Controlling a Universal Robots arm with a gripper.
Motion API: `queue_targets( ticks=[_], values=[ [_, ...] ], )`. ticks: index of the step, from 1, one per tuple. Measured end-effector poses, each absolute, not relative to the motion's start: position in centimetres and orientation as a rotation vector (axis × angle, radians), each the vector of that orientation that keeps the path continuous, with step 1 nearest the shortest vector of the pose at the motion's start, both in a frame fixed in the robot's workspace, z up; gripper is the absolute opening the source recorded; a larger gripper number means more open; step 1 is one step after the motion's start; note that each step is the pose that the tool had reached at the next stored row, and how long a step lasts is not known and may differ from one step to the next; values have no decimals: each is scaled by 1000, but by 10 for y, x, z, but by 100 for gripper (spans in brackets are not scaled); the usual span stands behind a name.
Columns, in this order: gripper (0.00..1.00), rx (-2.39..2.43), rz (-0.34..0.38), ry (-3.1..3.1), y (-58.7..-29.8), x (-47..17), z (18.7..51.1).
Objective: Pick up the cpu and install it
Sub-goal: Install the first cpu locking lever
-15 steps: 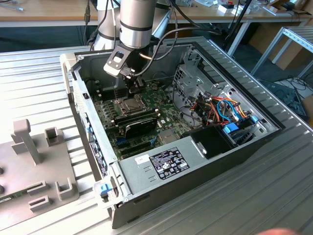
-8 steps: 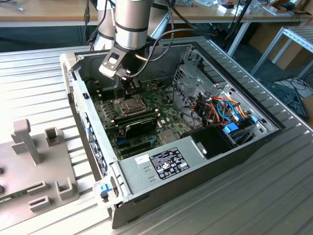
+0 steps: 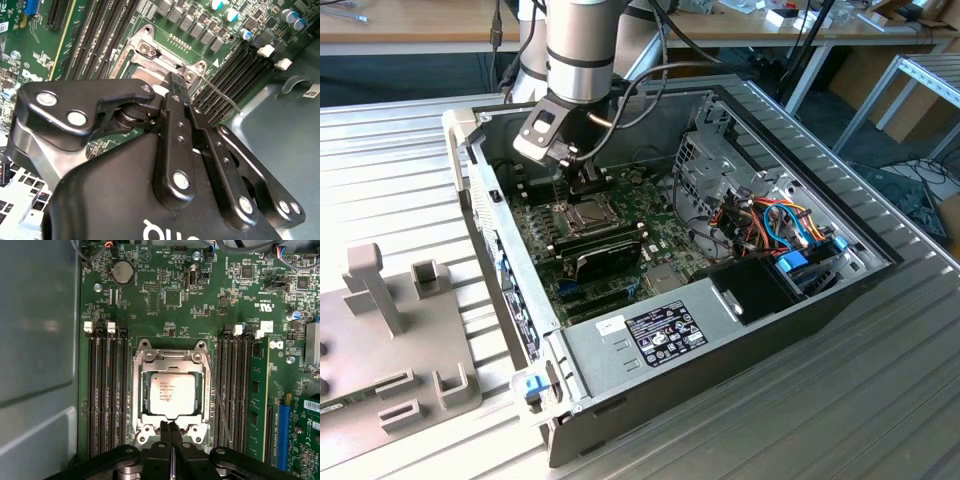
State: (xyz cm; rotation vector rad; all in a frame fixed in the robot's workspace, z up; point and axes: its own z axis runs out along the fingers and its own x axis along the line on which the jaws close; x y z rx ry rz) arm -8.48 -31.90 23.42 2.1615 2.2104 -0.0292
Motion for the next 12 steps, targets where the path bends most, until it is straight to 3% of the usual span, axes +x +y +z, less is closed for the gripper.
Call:
queue_targets(
  ticks=[12],
  values=[
    [11, 2009, -24, 2349, -319, -85, 234]
  ],
)
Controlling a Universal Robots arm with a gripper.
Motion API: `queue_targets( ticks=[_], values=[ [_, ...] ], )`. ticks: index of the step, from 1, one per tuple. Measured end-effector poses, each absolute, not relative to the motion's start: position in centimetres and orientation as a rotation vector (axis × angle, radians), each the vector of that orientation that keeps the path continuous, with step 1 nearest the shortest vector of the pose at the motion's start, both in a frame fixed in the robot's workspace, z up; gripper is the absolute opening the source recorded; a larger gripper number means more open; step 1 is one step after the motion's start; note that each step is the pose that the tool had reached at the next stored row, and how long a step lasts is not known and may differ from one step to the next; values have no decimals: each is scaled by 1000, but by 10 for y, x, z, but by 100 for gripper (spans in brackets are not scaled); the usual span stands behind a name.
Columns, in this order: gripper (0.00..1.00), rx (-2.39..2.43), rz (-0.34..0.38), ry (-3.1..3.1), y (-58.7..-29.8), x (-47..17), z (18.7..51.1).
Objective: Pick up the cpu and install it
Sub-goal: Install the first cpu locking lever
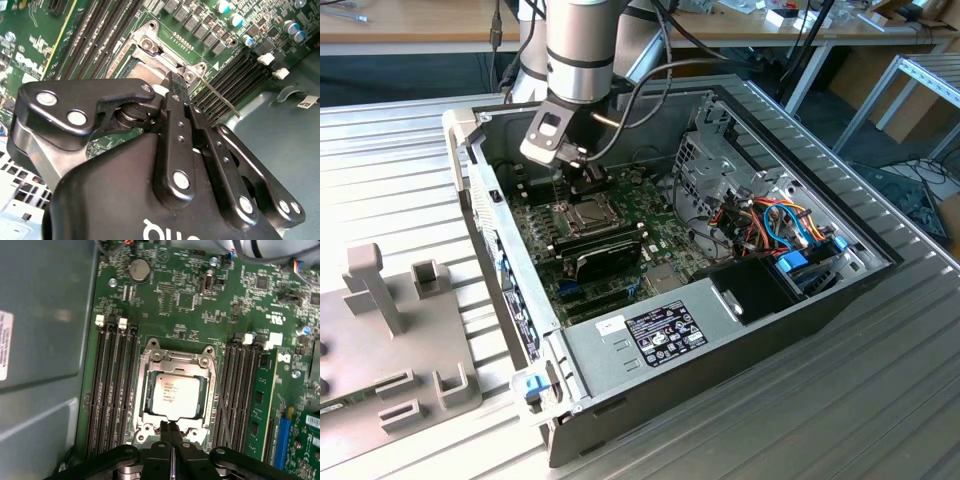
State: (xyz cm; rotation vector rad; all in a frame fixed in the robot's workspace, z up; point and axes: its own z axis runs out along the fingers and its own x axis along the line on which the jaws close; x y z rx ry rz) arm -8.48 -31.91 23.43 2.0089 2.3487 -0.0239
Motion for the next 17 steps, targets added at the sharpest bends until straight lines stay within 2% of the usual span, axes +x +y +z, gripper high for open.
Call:
queue_targets(
  ticks=[17],
  values=[
    [11, 1504, -8, 2698, -319, -85, 234]
  ],
)
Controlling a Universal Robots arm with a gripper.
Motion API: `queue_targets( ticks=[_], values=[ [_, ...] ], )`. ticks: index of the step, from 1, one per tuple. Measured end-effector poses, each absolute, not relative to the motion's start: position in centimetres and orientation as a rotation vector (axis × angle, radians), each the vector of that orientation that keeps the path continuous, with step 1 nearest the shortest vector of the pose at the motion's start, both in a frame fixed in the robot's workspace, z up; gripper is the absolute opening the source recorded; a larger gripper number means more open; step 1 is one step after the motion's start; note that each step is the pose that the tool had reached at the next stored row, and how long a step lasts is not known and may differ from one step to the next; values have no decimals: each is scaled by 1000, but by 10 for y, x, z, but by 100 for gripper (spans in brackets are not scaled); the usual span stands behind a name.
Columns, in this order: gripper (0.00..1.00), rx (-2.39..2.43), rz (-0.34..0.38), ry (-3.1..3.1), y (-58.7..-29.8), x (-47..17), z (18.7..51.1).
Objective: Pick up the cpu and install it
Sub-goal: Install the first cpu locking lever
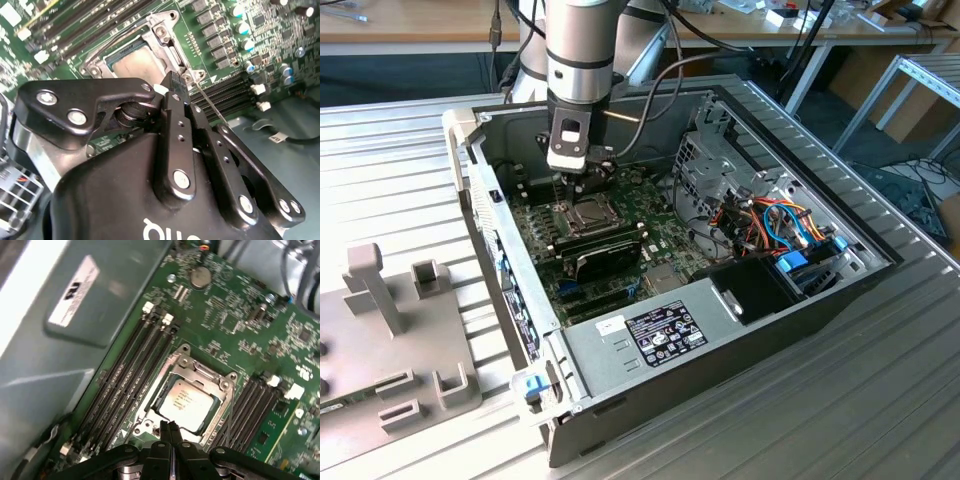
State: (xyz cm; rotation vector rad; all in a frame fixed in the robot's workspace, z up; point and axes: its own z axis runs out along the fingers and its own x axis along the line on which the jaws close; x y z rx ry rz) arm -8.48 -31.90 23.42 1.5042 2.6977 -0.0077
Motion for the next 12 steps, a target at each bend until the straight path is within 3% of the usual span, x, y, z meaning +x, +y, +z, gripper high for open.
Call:
queue_targets(
  ticks=[12],
  values=[
    [11, 1270, 0, 2815, -319, -85, 243]
  ],
)
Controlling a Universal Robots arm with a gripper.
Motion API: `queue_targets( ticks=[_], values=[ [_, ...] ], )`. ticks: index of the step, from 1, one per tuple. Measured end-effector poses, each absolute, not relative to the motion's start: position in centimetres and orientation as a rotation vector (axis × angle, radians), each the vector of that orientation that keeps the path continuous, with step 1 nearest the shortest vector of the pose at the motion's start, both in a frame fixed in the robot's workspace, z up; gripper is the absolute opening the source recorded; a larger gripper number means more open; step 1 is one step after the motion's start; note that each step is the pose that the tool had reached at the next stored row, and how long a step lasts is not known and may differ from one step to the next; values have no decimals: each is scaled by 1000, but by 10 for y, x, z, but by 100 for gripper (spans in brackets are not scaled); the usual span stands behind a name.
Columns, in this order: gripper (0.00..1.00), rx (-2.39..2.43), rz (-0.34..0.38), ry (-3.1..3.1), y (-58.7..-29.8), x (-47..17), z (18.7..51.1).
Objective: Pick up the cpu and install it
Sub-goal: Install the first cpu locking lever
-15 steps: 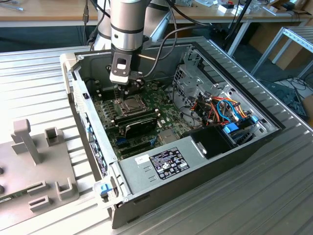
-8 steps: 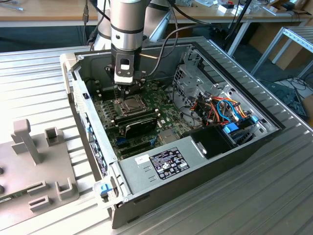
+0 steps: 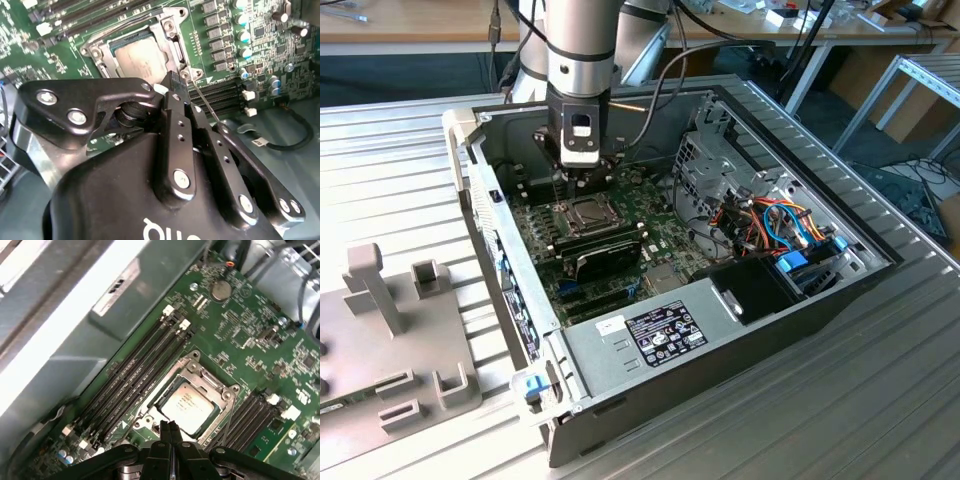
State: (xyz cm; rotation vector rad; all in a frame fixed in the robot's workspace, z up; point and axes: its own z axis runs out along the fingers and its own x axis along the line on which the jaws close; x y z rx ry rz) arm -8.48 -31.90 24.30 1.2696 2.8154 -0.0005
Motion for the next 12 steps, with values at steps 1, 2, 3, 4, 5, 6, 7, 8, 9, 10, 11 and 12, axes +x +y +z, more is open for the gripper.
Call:
queue_targets(
  ticks=[1, 2, 3, 4, 5, 6, 7, 8, 9, 10, 11, 12],
  values=[
    [11, 1243, 0, 2827, -319, -85, 243],
    [11, 1189, 2, 2851, -319, -85, 243],
    [11, 1113, 4, 2881, -319, -85, 243],
    [11, 1058, 5, 2902, -319, -85, 243],
    [11, 1000, 7, 2922, -319, -85, 243],
    [11, 962, 8, 2935, -319, -85, 243],
    [11, 879, 10, 2961, -319, -85, 243],
    [11, 836, 12, 2974, -319, -85, 243],
    [11, 783, 13, 2988, -319, -85, 243],
    [11, 735, 14, 3000, -319, -85, 243],
    [11, 682, 16, 3013, -319, -85, 243],
    [11, 636, 17, 3023, -319, -85, 243]
  ],
)
